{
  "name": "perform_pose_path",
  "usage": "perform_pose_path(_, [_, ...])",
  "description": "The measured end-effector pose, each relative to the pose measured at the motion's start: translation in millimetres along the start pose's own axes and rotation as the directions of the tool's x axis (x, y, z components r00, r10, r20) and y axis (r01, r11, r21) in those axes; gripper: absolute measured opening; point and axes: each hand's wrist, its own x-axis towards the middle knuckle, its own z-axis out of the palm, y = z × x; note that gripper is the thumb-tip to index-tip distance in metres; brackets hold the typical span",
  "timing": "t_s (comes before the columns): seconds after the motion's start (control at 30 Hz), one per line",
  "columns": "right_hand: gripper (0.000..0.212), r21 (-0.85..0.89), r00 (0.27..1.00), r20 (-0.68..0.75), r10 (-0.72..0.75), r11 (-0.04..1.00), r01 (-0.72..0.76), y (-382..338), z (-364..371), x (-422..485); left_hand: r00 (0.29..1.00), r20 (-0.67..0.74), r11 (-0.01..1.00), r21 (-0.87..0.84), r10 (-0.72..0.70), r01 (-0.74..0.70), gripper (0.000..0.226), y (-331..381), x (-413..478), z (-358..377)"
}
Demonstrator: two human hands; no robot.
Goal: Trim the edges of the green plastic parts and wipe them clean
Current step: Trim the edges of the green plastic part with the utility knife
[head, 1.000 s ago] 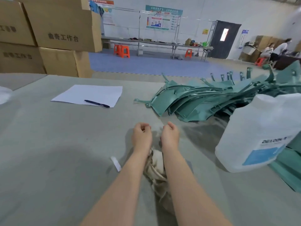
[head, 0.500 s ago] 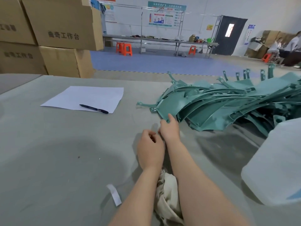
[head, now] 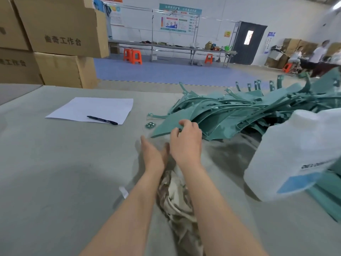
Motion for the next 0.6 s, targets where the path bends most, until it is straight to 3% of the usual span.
perform_pose_path(0.03, [0.033,-0.023,1.000,0.004,-0.031,0.999,0.031,-1.3,-8.4,-7.3,0.999,0.009,0.996,0.071,0.048,-0.049,0.044,5.2,-5.4,-4.0])
perform_pose_path(0.07, [0.030,-0.033,0.998,0.015,-0.061,0.998,0.061,-3.4,-16.9,-14.9,0.988,0.043,0.954,0.256,0.149,-0.155,0.054,8.5,-10.4,-9.2])
perform_pose_path(0.1, [0.026,-0.030,0.994,0.024,-0.104,0.994,0.105,-6.0,-24.9,-22.8,0.965,0.094,0.849,0.459,0.245,-0.261,0.064,11.0,-16.7,-15.3])
perform_pose_path(0.17, [0.022,0.016,0.972,0.034,-0.231,0.973,0.231,-13.6,-39.3,-40.3,0.926,0.137,0.708,0.608,0.351,-0.358,0.062,22.2,-36.6,-25.7])
perform_pose_path(0.27, [0.033,0.247,0.915,0.059,-0.400,0.894,0.375,-24.7,-58.3,-72.5,0.911,0.144,0.864,0.289,0.386,-0.412,0.021,30.6,-66.1,-49.0])
perform_pose_path(0.33, [0.040,0.403,0.929,0.038,-0.368,0.857,0.322,-21.5,-67.7,-90.8,0.944,0.040,0.937,0.112,0.327,-0.330,0.018,37.6,-87.5,-71.5])
perform_pose_path(0.4, [0.035,0.494,0.979,-0.022,-0.203,0.849,0.187,-10.1,-75.0,-103.5,0.974,-0.020,0.968,-0.111,0.225,-0.226,0.020,40.7,-103.2,-94.3])
perform_pose_path(0.47, [0.026,0.587,0.999,-0.044,0.009,0.809,0.019,5.5,-79.4,-113.4,0.991,0.076,0.933,-0.352,0.107,-0.074,0.010,41.9,-115.1,-113.8])
perform_pose_path(0.53, [0.020,0.713,0.982,0.054,0.179,0.682,-0.164,18.4,-80.8,-122.5,0.979,0.204,0.900,-0.432,0.027,0.065,0.011,40.3,-123.5,-131.7])
perform_pose_path(0.6, [0.018,0.819,0.945,0.204,0.255,0.485,-0.308,27.1,-80.1,-130.4,0.940,0.335,0.905,-0.378,-0.061,0.193,0.016,33.6,-129.7,-147.0])
